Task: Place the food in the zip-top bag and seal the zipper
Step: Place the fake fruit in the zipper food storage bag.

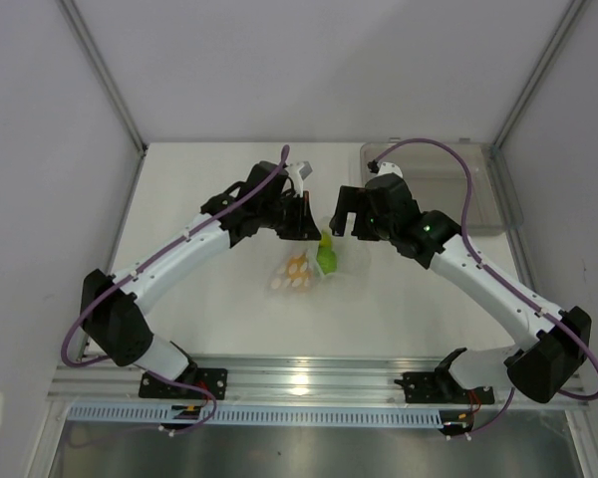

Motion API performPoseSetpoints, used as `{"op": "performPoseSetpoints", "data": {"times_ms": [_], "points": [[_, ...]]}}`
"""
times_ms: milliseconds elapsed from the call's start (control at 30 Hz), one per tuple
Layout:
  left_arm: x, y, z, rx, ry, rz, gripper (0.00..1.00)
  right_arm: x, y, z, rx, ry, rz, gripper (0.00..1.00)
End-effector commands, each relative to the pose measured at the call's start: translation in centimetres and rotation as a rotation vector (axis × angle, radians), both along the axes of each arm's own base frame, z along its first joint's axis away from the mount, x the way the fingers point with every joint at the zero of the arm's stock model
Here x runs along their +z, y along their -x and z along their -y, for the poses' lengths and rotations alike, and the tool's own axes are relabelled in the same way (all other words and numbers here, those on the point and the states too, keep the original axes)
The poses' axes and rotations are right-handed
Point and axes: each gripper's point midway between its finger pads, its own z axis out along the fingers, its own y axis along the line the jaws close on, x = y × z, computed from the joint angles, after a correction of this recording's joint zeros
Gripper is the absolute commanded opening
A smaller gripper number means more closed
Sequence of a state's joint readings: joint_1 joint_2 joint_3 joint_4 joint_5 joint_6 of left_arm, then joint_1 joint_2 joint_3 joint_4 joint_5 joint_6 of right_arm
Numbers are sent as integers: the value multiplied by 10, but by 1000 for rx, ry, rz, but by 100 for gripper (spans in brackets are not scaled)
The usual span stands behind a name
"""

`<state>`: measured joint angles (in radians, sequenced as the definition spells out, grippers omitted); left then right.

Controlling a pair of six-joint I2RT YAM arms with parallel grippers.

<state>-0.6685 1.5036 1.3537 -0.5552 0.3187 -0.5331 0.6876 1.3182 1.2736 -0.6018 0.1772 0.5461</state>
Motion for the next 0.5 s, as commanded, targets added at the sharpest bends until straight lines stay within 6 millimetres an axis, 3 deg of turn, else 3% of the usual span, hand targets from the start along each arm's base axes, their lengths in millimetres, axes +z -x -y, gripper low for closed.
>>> {"op": "performPoseSetpoints", "data": {"times_ms": [0, 267, 467], "points": [[21, 5, 2, -20, 49, 52, 1, 27, -3, 3, -25, -29, 69, 99], [27, 9, 2, -49, 53, 62, 1, 61, 4, 21, -45, -45, 133, 98], [43, 20, 5, -125, 84, 91, 1, 49, -3, 73, -123, -41, 55, 98]]}}
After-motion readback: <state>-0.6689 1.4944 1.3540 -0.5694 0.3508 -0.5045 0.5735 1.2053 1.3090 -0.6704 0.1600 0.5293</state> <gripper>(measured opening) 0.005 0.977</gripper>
